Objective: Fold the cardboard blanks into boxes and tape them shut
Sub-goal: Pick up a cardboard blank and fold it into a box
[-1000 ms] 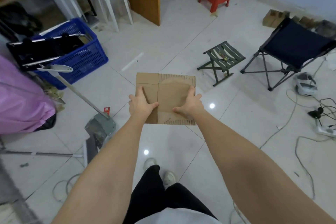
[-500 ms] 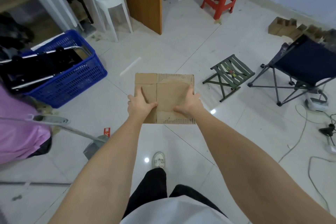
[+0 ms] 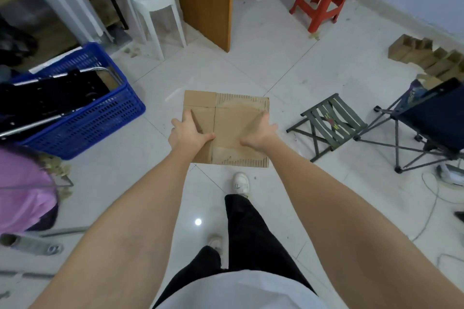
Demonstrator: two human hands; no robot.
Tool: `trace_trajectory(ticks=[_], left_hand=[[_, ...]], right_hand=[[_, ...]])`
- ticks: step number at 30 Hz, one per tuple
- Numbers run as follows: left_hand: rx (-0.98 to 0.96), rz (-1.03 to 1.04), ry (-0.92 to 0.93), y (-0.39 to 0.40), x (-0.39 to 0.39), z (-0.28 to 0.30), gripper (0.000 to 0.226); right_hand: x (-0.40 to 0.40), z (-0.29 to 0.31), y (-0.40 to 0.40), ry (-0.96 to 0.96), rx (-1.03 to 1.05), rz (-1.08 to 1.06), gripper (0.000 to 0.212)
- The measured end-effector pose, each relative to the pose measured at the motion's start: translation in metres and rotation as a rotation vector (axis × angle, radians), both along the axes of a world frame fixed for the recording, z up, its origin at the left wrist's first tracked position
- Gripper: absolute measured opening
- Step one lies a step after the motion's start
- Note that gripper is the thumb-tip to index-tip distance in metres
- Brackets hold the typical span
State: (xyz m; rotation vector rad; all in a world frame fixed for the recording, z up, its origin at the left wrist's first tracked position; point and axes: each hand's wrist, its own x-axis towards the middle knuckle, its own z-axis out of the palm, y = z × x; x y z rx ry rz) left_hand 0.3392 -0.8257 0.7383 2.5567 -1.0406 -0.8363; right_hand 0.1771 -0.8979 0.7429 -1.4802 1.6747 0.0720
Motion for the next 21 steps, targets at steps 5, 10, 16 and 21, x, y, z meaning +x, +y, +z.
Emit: trace_trajectory(ticks=[5,10,16,21], left_hand=[[-0.047,0.087,0.007,-0.074,0.013,-0.004,0.1],[-0.083,0.101,0.02,-0.145,0.026,-0.002,0.109],[-0.049,0.106,-0.019,-0.21,0.046,-0.006,0.106],[0.001,0.101,-0.023,-0.256,0.076,-0.012,0.106]], right_hand=[[0.018,-0.002,-0.075,0.042,-0.092,0.11,0.108],[0.027,-0.001,-0.148,-0.002,-0.117,0.131,0.105],[0.056,-0.001,-0.225,0.026,-0.107,0.217,0.109],[0.084,-0.006,-0.275,0.057,-0.084,0.247,0.114]])
